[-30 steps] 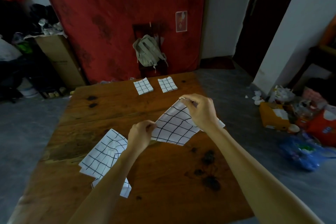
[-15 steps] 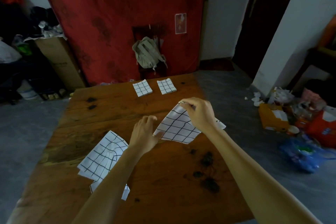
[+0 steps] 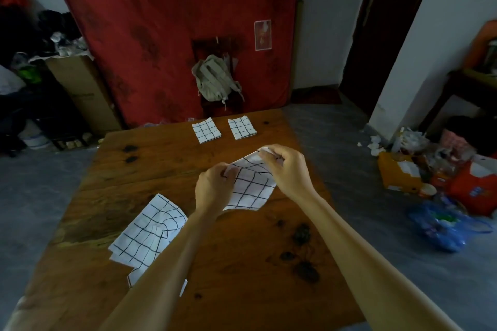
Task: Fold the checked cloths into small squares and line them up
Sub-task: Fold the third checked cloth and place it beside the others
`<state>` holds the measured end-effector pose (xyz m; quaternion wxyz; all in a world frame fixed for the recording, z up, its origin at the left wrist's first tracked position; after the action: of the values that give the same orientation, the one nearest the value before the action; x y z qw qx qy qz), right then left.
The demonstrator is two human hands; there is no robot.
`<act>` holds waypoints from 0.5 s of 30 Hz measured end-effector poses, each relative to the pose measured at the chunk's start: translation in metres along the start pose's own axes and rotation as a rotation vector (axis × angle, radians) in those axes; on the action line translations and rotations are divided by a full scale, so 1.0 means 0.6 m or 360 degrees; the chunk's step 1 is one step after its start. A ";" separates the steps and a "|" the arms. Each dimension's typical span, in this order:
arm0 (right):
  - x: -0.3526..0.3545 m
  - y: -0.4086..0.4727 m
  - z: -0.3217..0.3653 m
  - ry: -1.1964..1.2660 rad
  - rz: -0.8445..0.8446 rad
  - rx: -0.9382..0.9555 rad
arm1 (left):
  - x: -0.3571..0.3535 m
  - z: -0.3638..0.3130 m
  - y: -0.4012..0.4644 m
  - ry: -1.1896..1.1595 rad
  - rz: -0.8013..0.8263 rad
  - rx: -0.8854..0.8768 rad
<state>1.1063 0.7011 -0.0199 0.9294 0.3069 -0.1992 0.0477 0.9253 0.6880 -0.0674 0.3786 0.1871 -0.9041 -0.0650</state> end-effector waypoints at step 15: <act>-0.019 -0.016 -0.017 -0.0268 0.0280 -0.0065 | 0.002 -0.032 0.001 -0.0329 0.0229 -0.0176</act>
<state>1.1014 0.6996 -0.0373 0.9077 0.2720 -0.3036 0.0993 0.9380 0.6883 -0.0531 0.2968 0.0929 -0.9445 -0.1062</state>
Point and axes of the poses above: each hand's wrist, its own y-axis towards the middle knuckle, its own x-axis out of the back of the hand, z = x × y, the point moved 5 cm from there along y, towards the middle knuckle, and after that the axes turned 10 degrees about x, right-handed, at the moved point
